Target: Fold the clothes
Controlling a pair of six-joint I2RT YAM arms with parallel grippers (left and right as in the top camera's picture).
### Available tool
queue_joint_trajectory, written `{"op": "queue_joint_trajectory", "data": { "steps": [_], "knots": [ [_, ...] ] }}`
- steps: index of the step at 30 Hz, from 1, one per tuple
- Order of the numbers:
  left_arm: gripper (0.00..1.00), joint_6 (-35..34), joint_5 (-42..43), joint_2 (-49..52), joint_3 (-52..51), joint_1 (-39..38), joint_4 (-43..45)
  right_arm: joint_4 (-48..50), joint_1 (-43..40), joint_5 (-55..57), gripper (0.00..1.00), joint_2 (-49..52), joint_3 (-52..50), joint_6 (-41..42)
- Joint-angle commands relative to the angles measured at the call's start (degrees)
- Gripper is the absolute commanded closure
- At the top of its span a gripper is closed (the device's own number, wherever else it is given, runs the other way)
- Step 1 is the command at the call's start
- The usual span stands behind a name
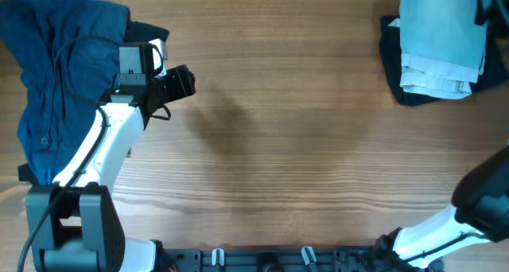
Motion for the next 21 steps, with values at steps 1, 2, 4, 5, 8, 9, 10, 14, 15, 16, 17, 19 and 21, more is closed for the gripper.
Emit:
{"op": "queue_joint_trajectory", "data": {
  "steps": [1, 2, 4, 5, 8, 9, 10, 14, 15, 16, 17, 19, 21],
  "knots": [
    [0.24, -0.3, -0.3, -0.4, -0.2, -0.2, 0.4, 2.3, 5.2, 25.7, 0.00, 4.2, 1.1, -1.0],
    [0.24, -0.3, -0.3, -0.4, -0.2, -0.2, 0.4, 4.3, 6.7, 31.2, 0.00, 6.1, 1.1, -0.9],
    [0.23, -0.3, -0.3, -0.4, -0.2, -0.2, 0.4, 10.7, 8.3, 41.0, 0.00, 11.3, 1.1, 3.3],
    [0.23, -0.3, -0.3, -0.4, -0.2, -0.2, 0.4, 13.8, 8.3, 42.8, 0.00, 13.3, 1.1, 5.8],
    [0.23, -0.3, -0.4, -0.4, -0.2, -0.2, 0.4, 22.9, 7.8, 42.0, 0.00, 19.6, 1.1, 7.1],
    [0.23, -0.3, -0.4, -0.4, -0.2, -0.2, 0.4, 24.3, 7.8, 41.7, 0.00, 21.2, 1.1, 7.1],
    [0.23, -0.3, -0.4, -0.4, -0.2, -0.2, 0.4, 26.1, 7.8, 39.6, 0.00, 25.1, 1.1, 6.4],
    [0.24, -0.3, -0.6, -0.4, -0.2, -0.2, 0.4, 25.6, 7.8, 38.1, 0.00, 38.6, 1.1, 6.5],
    [0.24, -0.3, -0.6, -0.4, -0.2, -0.2, 0.4, 25.4, 7.8, 38.1, 0.00, 40.3, 1.1, 6.4],
    [0.24, -0.3, -0.6, -0.4, -0.2, -0.2, 0.4, 25.3, 7.8, 38.1, 0.00, 41.8, 1.1, 6.4],
    [0.24, -0.3, -0.6, -0.4, -0.2, -0.2, 0.4, 24.7, 7.8, 38.1, 0.00, 42.8, 1.0, 6.4],
    [0.24, -0.3, -0.6, -0.4, -0.2, -0.2, 0.4, 24.4, 7.8, 38.1, 0.01, 42.4, 1.0, 6.4],
    [0.24, -0.3, -0.6, -0.4, -0.2, -0.2, 0.4, 24.6, 7.8, 38.3, 0.00, 40.0, 1.0, 4.4]
  ]
}}
